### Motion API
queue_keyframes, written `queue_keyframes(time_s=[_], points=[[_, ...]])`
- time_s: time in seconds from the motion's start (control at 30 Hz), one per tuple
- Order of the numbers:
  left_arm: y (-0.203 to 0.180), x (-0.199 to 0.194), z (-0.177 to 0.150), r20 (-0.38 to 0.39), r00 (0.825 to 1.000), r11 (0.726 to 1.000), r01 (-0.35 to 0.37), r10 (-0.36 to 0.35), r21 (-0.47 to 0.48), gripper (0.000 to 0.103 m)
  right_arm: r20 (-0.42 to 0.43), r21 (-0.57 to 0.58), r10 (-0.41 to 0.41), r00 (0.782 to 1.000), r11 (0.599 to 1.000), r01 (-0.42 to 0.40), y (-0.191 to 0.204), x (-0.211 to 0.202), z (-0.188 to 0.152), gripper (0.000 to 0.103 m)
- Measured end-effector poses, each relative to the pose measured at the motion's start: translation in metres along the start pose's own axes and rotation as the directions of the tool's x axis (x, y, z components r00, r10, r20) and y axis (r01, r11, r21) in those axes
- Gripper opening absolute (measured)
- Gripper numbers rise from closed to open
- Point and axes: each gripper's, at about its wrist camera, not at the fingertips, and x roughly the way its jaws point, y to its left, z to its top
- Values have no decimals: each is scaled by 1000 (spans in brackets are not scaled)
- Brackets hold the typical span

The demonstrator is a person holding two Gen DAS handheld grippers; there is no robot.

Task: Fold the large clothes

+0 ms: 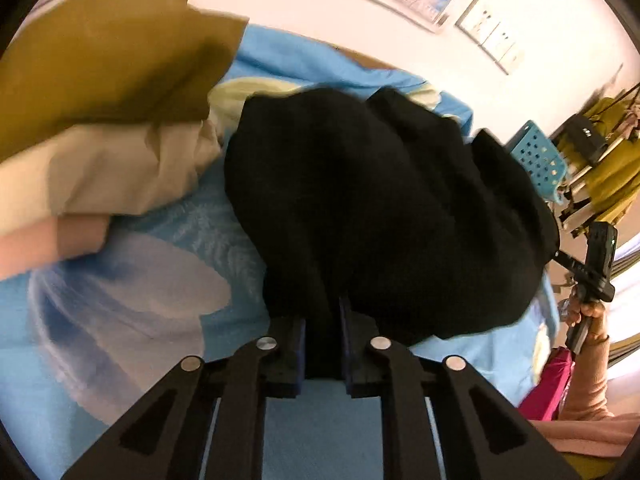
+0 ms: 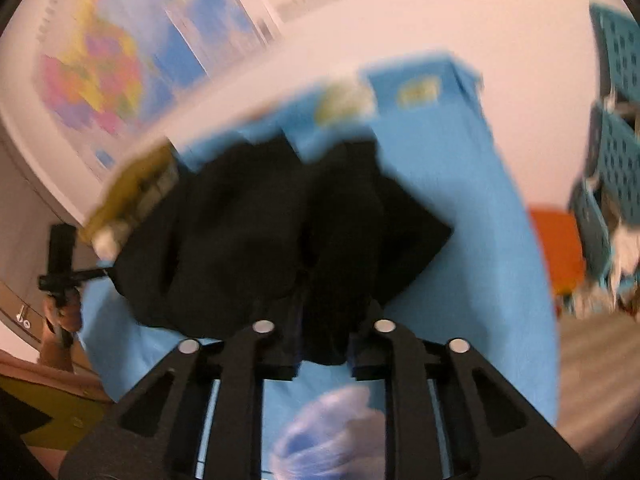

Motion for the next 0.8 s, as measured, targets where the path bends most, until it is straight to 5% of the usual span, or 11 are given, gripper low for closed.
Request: queue_keyframes(time_s=[0.07, 0.17, 0.23, 0.33, 0.43, 0.5, 0.63, 0.8], points=[[-3, -9, 0, 37, 999, 1000, -24, 24, -3, 31, 56, 28, -13, 998, 1000, 11, 0, -13, 2, 48], [-16, -36, 0, 161, 980, 990, -126, 115, 59, 52, 192, 9, -66, 979, 998, 66, 12, -48, 10, 56], [-31, -57, -1, 227, 970, 985, -117, 87, 124, 61, 240, -19, -31, 970, 999, 37, 23, -57, 14, 62], [-53, -66, -1, 271, 961, 966, -116, 51, 230, 72, 204, -126, 67, 977, 991, -42, 56, -40, 19, 63], [-78, -36, 13, 219, 974, 949, -128, 66, 286, 74, 123, -214, 67, 990, 976, -39, 84, 1, 24, 64], [-86, -12, 18, 181, 980, 944, -136, 84, 302, 73, 75, -224, 67, 995, 973, -48, 92, 29, 29, 54], [-88, 26, 26, 127, 974, 932, -218, 188, 290, 63, 49, -243, 24, 998, 970, -11, 99, 57, 34, 16], [-92, 22, 26, 159, 968, 932, -234, 195, 278, 54, 153, -214, 59, 987, 976, -25, 96, 36, 45, 4]])
